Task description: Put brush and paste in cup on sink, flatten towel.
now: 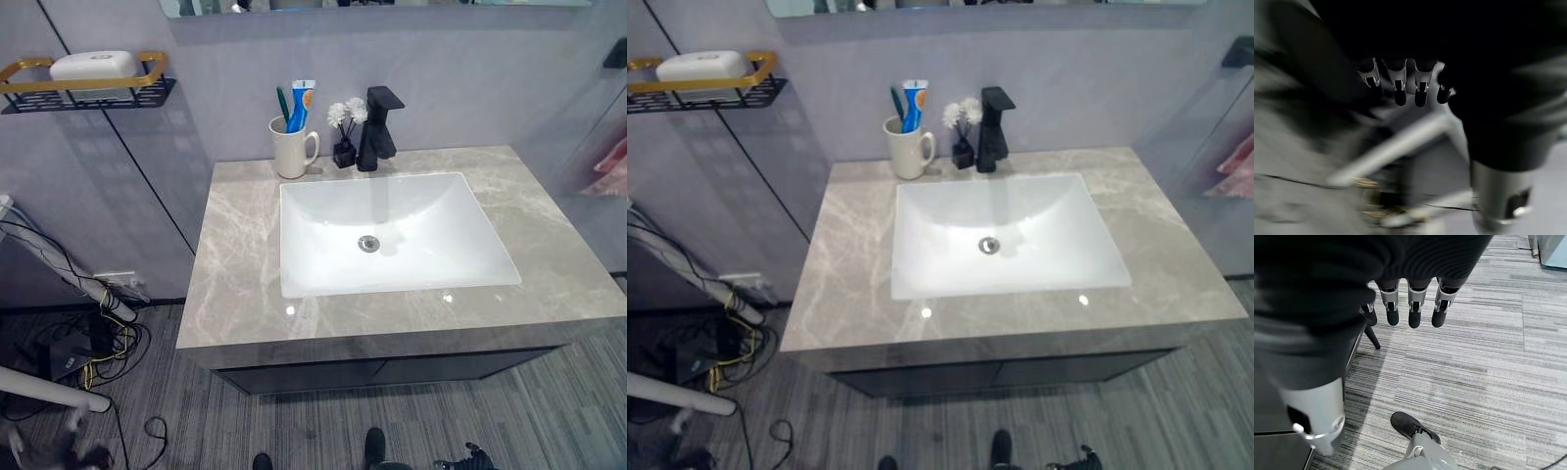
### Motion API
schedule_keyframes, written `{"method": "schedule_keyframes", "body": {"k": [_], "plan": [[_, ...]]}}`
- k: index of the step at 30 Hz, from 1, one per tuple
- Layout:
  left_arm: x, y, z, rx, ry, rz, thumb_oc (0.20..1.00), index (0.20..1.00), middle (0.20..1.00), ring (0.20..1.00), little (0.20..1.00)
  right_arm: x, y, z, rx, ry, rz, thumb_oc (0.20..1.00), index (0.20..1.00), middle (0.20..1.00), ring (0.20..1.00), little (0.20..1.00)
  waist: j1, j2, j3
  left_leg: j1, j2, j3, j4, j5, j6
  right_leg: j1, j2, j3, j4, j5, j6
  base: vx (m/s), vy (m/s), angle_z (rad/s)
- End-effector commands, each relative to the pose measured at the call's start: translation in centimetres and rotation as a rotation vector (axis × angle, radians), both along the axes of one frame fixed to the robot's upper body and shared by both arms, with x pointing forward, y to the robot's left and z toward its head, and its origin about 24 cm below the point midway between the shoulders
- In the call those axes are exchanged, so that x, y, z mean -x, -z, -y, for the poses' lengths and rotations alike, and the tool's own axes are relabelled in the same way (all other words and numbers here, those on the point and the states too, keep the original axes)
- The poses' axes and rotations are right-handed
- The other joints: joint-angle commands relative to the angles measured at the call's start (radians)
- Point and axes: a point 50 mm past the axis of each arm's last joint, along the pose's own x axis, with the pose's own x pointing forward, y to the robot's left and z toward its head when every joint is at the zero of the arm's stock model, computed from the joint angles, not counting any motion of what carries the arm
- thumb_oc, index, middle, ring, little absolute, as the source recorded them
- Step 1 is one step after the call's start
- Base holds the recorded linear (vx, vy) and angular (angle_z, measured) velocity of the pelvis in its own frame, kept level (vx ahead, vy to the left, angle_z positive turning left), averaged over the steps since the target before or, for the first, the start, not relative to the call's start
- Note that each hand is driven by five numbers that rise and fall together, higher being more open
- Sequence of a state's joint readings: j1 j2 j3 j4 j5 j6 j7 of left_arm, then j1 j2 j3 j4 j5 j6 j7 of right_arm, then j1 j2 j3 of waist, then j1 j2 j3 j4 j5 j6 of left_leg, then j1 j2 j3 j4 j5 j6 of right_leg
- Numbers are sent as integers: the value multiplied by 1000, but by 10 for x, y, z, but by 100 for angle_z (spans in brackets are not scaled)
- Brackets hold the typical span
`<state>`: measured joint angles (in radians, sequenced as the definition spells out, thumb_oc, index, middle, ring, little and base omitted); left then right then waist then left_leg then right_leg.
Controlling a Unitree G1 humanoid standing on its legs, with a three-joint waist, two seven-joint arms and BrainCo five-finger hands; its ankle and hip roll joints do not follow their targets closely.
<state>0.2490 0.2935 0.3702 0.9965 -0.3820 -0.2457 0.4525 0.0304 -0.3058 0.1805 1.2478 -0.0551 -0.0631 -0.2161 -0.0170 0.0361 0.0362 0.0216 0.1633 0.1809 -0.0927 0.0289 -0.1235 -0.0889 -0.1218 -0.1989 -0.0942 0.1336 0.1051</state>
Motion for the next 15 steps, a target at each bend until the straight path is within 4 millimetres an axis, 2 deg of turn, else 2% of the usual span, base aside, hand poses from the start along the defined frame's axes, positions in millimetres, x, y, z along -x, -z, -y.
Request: {"method": "schedule_keyframes", "body": {"k": [1, 3, 4, 5, 7, 8, 9, 12, 13, 14, 15], "plan": [[22, 35, 39, 312, 90, -210, 1000, 1000, 1000, 1000, 1000, -31, -8, 0, 11, -71, 70, 1000, 1000, 1000, 1000, 1000, -29, -4, 5, 10, -10, -28, 5, 11, 24, 35, -18, 58, 59, -87, 35, -15, 55, -19], [24, 45, 57, 427, 234, -317, 1000, 1000, 1000, 1000, 1000, -41, -11, 0, 12, -107, 82, 1000, 1000, 1000, 1000, 1000, -35, -1, 4, 16, -23, -46, 5, 1, 34, 23, -14, 84, 56, -78, 36, -38, 73, -27], [23, 50, 69, 484, 388, -407, 1000, 1000, 1000, 1000, 1000, -47, -13, 2, 13, -130, 86, 1000, 1000, 1000, 1000, 1000, -41, -1, 4, 18, -32, -60, 5, -6, 40, 17, -14, 97, 57, -73, 35, -56, 85, -21], [17, 51, 73, 471, 490, -458, 1000, 1000, 1000, 1000, 1000, -49, -14, 2, 12, -142, 85, 1000, 1000, 1000, 1000, 1000, -41, -3, 6, 21, -44, -86, 5, -13, 46, 11, -14, 111, 60, -69, 34, -39, 58, -16], [17, 51, 73, 470, 490, -458, 1000, 1000, 1000, 1000, 1000, -49, -14, 2, 12, -142, 85, 1000, 1000, 1000, 1000, 1000, -41, -4, 3, 17, -44, -86, 5, -11, 46, 7, -14, 111, 60, -68, 34, -47, 44, -23], [-9, 55, 95, 419, 912, -589, 1000, 1000, 1000, 1000, 1000, -61, -19, 5, 24, -176, 99, 1000, 1000, 1000, 1000, 1000, -43, -15, 18, 6, -92, -187, 56, -65, 69, -17, -13, 163, 80, -57, 32, -163, 104, -28], [-28, 56, 110, 376, 1150, -627, 1000, 1000, 1000, 1000, 1000, -65, -20, 6, 31, -200, 92, 1000, 1000, 1000, 1000, 1000, -47, -30, 29, -19, -138, -253, 107, -108, 83, -55, -12, 205, 106, -43, 37, -210, 162, -53], [-64, 52, 122, 229, 1375, -646, 1000, 1000, 1000, 1000, 1000, -59, -17, 6, 33, -183, 67, 1000, 1000, 1000, 1000, 1000, -65, -38, 38, -20, -172, -265, 106, -120, 106, -77, -18, 232, 118, -26, 53, -119, 145, -154], [-80, 49, 127, 174, 1430, -621, 1000, 1000, 1000, 1000, 1000, -57, -16, 6, 28, -162, 64, 1000, 1000, 1000, 1000, 1000, -74, -42, 39, -17, -186, -270, 102, -124, 117, -86, -23, 245, 124, -18, 62, -70, 113, -57], [-80, 49, 127, 173, 1431, -622, 1000, 1000, 1000, 1000, 1000, -57, -16, 6, 28, -162, 65, 1000, 1000, 1000, 1000, 1000, -72, -42, 40, -16, -186, -268, 102, -124, 118, -86, -23, 247, 125, -18, 63, -120, 163, -14], [-100, 43, 132, 119, 1475, -589, 1000, 1000, 1000, 1000, 1000, -57, -15, 3, 15, -124, 80, 1000, 1000, 1000, 1000, 1000, -90, -50, 50, -15, -204, -246, 98, -125, 133, -104, -35, 274, 123, 10, 84, -136, 152, -22]]}}
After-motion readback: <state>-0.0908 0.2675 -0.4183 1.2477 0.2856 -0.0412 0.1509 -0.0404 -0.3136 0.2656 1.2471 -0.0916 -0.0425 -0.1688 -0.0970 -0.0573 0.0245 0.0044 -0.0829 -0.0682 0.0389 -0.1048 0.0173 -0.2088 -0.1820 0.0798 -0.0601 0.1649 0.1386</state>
